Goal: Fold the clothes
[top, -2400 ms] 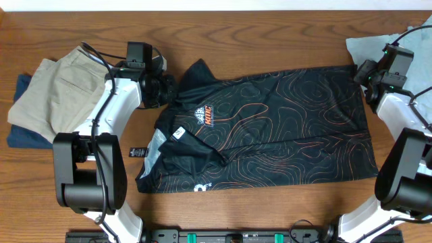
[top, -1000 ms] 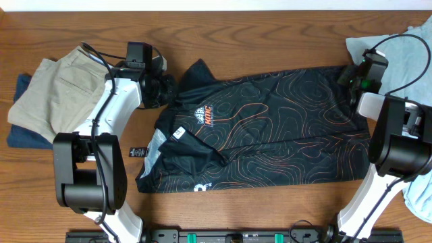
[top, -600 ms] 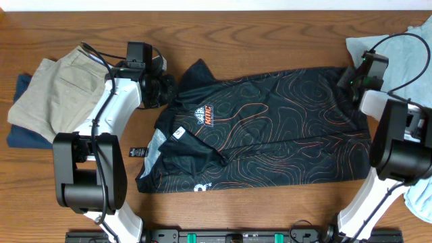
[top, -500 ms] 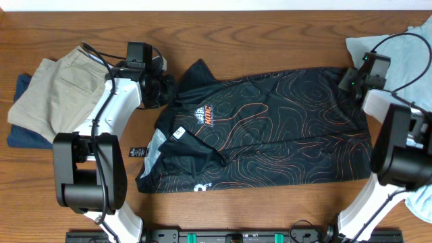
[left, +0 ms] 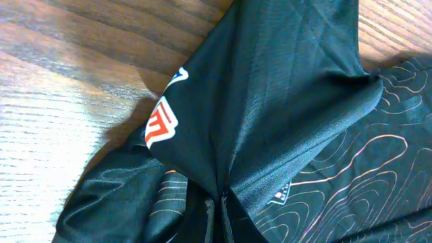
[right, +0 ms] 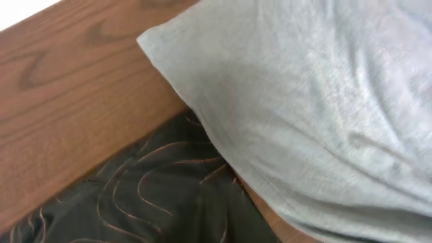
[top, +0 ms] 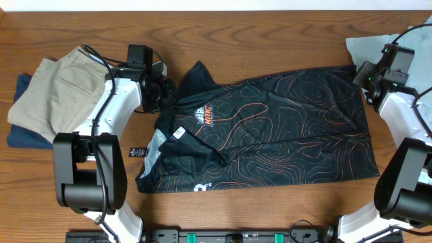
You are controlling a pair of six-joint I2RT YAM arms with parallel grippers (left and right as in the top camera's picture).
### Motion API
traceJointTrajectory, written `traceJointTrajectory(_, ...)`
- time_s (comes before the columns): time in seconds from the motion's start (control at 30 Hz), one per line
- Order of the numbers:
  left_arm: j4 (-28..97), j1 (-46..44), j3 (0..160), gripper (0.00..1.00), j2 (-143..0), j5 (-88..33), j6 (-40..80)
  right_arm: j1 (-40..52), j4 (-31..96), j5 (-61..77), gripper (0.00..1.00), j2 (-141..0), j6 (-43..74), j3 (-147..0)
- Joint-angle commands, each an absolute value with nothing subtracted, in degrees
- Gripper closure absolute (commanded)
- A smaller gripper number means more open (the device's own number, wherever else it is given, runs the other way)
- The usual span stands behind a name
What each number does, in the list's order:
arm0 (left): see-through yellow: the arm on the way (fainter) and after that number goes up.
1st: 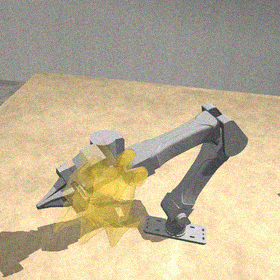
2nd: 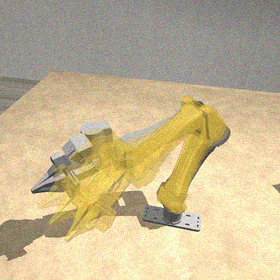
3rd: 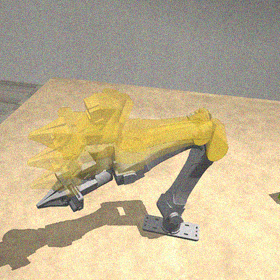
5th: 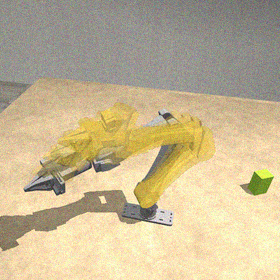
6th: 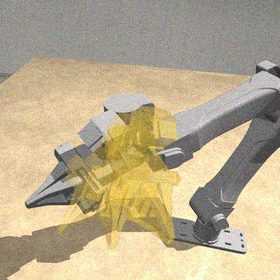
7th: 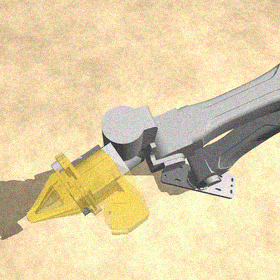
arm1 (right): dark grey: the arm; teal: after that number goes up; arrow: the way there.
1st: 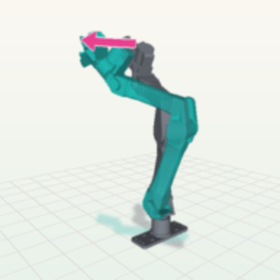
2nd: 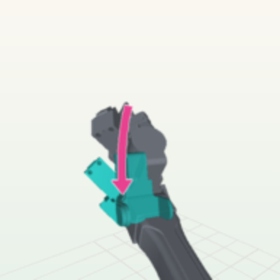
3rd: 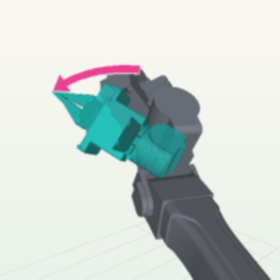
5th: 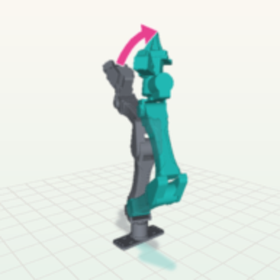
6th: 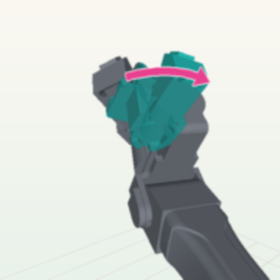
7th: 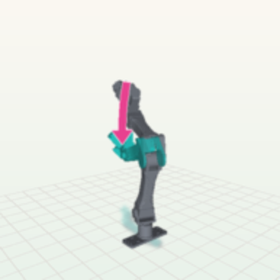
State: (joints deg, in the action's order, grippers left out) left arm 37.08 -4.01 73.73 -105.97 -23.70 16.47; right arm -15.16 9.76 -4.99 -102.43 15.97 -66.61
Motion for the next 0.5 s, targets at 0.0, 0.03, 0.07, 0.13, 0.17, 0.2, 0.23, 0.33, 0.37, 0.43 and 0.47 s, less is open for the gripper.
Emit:
traceJointTrajectory(0.0,38.1,-3.7,73.3,0.94,-104.6,-19.6,15.2,-15.3,7.7,-5.6,0.75,-104.8,14.9,-66.7)
traceJointTrajectory(0.03,39.0,-3.6,73.3,0.94,-104.6,-17.6,15.3,-15.3,6.7,-5.6,0.71,-105.5,14.9,-66.7)
traceJointTrajectory(0.07,40.2,-3.5,73.3,0.94,-104.6,-15.6,15.3,-15.3,5.3,-5.4,0.68,-106.4,14.9,-66.7)
traceJointTrajectory(0.13,41.6,-3.1,73.3,0.94,-104.6,-13.8,15.2,-15.3,2.5,-3.8,0.64,-108.3,13.8,-66.7)
traceJointTrajectory(0.17,41.8,-2.9,73.3,0.94,-104.6,-13.6,15.2,-15.3,1.1,-2.6,0.62,-109.3,13.2,-66.7)
traceJointTrajectory(0.2,41.9,-2.7,73.3,0.94,-104.6,-13.3,15.2,-15.3,0.1,-2.0,0.60,-110.2,13.2,-66.7)
traceJointTrajectory(0.23,41.7,-2.4,73.3,0.94,-104.6,-13.2,15.3,-15.2,-1.1,-1.3,0.60,-111.3,13.2,-66.7)
traceJointTrajectory(0.33,40.4,-2.2,73.3,0.94,-104.6,-13.2,17.6,-14.9,-4.3,1.1,0.60,-113.9,13.2,-66.7)
traceJointTrajectory(0.37,40.0,-2.2,73.3,0.94,-104.6,-13.3,17.9,-14.6,-5.4,1.7,0.59,-114.8,13.2,-66.7)
traceJointTrajectory(0.43,39.2,-2.4,73.3,0.94,-104.6,-13.5,17.9,-14.1,-7.1,2.0,0.59,-116.0,13.2,-66.7)
traceJointTrajectory(0.47,39.0,-2.5,73.3,0.94,-104.6,-13.4,17.9,-13.8,-7.9,1.9,0.58,-116.4,13.2,-66.7)
